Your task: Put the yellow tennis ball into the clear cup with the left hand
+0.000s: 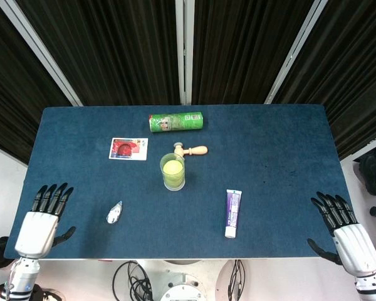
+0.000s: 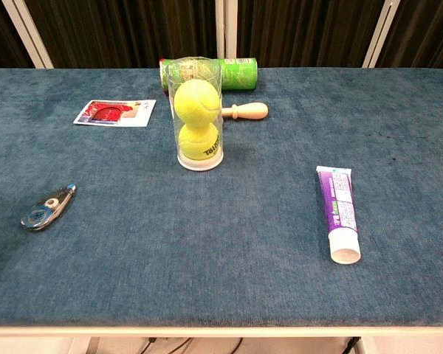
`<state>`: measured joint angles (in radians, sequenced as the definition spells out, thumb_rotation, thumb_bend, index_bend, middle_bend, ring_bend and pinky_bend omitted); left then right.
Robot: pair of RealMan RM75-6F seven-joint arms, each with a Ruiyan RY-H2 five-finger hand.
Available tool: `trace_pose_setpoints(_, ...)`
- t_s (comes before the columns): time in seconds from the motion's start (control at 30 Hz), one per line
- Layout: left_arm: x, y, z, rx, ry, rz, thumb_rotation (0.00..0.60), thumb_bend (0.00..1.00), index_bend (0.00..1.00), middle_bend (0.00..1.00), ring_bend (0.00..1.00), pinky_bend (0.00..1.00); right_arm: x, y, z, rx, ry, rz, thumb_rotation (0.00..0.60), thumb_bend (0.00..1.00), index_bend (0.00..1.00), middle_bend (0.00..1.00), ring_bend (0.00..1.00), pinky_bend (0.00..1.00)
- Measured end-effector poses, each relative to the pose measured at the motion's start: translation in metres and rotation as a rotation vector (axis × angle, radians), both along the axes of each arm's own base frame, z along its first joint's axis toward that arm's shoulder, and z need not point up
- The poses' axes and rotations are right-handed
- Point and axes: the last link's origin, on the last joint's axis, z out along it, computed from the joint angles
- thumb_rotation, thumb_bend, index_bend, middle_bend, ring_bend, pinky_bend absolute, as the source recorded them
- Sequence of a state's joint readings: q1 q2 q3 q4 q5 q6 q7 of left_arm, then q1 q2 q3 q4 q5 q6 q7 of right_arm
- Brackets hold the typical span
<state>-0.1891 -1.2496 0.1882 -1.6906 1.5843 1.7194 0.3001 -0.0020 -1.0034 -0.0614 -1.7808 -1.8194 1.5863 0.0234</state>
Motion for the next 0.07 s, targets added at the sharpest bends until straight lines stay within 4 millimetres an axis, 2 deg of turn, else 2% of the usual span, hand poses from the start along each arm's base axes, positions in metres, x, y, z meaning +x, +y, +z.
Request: trace_pose_setpoints(0.07, -0.0104, -0.0076, 0.0036, 0.012, -0.012, 0.019, 0.6, 0.15, 0.05, 0.0, 0.0, 0.0, 0.0014, 0.0002, -0.0036, 0.006, 0.001, 0.002, 0.6, 0.18, 0.0, 0.0, 0.0, 0.0)
